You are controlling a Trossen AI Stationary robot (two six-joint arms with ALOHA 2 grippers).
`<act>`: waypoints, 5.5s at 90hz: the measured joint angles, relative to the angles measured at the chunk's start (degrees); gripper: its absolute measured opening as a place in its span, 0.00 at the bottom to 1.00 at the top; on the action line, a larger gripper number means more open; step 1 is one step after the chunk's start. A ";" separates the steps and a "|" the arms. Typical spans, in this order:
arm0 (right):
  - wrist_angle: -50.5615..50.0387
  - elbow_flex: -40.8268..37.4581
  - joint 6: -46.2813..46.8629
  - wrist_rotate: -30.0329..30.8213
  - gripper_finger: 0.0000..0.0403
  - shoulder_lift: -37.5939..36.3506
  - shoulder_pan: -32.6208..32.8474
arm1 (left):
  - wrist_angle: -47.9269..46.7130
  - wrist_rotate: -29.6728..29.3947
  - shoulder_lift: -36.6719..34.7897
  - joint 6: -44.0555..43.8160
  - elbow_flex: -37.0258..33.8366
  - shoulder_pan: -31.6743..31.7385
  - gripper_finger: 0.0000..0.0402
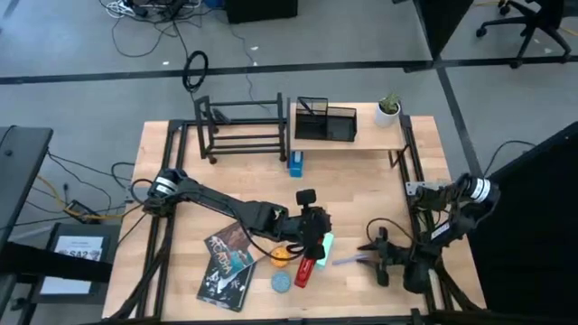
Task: Stock shelves
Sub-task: Put the purple ballpen on the pen holder
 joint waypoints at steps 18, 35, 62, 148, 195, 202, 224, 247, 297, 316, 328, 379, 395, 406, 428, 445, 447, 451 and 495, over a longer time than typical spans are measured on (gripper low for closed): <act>-1.17 0.40 2.48 0.63 0.05 0.04 0.00 | 0.82 -0.01 0.00 0.00 0.00 0.35 0.21; -4.13 0.33 6.92 -0.47 0.05 -5.74 -0.90 | 0.88 -0.01 0.00 1.40 0.00 0.35 0.21; -16.62 0.44 -4.50 -11.26 0.05 -29.46 -6.13 | 5.30 10.26 1.79 15.63 0.00 1.03 0.21; -17.41 0.74 -24.79 -26.20 0.05 -55.28 -32.34 | 11.26 11.24 10.91 24.11 -0.02 5.12 0.31; -14.71 0.74 -47.22 -27.80 0.30 -55.30 -36.46 | 4.05 -7.60 10.62 17.68 0.00 2.23 0.00; -11.70 0.74 -57.33 -27.73 0.37 -55.30 -36.58 | -0.74 -14.30 9.72 13.46 0.00 1.56 0.00; -8.17 0.76 -66.34 -18.63 0.55 -55.32 -38.34 | -11.65 -31.34 8.43 1.26 0.00 -0.88 0.00; 10.96 -2.37 -56.05 -17.02 0.59 -49.11 -40.13 | -7.01 -41.21 5.81 1.27 0.00 -2.36 0.00; 73.89 -3.05 -66.15 -24.98 0.44 -22.19 -45.64 | 13.20 -41.54 3.76 23.53 0.02 -3.24 0.00; 74.06 0.46 -69.26 -27.06 0.34 -21.48 -45.13 | 14.61 -41.59 3.76 25.64 0.02 -3.25 0.00; 74.14 1.51 -71.47 -28.56 0.26 -22.16 -45.13 | 14.64 -41.59 3.76 25.65 0.02 -3.25 0.00; 69.85 1.55 -75.46 -17.97 0.04 -28.24 -46.07 | 1.28 -43.78 3.65 19.25 0.11 -3.47 0.11; 60.27 1.61 -79.59 -13.64 0.04 -36.48 -49.12 | -11.83 -42.40 3.67 6.69 0.09 -3.65 0.23; 52.01 2.60 -82.31 -13.35 0.04 -42.79 -52.28 | -18.47 -42.29 3.67 -1.87 0.04 -3.63 0.26; 21.58 17.08 -85.28 -19.59 0.04 -48.78 -63.56 | -21.04 -41.10 3.72 -7.41 0.04 -3.91 0.28; -8.50 36.49 -83.71 -29.37 0.04 -41.62 -77.84 | -20.93 -38.59 3.76 -8.22 0.04 -3.78 0.28; -10.58 38.28 -83.72 -31.01 0.04 -40.61 -79.60 | -20.93 -38.57 3.76 -8.50 0.04 -3.78 0.28; -13.57 41.64 -83.72 -34.99 0.04 -38.52 -83.57 | -20.95 -38.56 3.76 -9.41 0.04 -3.80 0.28; -24.49 51.84 -75.65 -67.46 0.05 -21.39 -113.10 | -20.88 -30.23 3.76 -13.31 0.02 -3.80 0.28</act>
